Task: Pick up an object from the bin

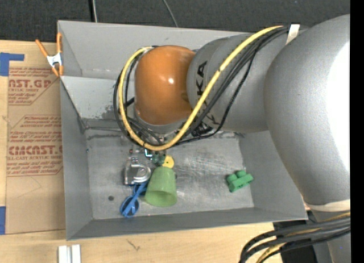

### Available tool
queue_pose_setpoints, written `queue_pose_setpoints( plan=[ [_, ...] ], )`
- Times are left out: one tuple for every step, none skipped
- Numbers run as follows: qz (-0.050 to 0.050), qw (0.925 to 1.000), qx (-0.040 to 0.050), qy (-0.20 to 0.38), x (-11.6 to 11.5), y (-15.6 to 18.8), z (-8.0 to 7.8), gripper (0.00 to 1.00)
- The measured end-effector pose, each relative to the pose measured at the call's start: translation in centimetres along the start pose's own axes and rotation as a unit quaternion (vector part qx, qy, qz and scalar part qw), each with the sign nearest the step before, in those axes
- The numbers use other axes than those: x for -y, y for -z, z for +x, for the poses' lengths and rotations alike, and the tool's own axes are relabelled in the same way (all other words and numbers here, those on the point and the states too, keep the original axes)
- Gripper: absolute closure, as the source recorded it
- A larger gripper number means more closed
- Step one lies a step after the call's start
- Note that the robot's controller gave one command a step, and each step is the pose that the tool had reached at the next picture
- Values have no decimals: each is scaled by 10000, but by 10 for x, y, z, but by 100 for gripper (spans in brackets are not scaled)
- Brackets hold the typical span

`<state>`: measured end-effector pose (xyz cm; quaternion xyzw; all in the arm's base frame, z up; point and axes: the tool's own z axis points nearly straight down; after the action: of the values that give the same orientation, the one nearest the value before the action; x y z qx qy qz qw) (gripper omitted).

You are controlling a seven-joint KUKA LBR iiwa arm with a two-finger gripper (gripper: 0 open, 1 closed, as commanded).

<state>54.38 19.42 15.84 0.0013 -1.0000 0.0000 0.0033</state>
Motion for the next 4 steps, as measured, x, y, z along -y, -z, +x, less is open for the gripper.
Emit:
queue_pose_setpoints(
  plan=[
    [-18, 9953, 55, -969, 15, -83, -10, 0],
    [-12, 9991, 56, -425, -7, -41, -13, 0],
    [-39, 9888, 52, -1490, 25, -84, -24, 0],
    [8, 9880, 40, 1542, 69, -62, -17, 0]
  ],
)
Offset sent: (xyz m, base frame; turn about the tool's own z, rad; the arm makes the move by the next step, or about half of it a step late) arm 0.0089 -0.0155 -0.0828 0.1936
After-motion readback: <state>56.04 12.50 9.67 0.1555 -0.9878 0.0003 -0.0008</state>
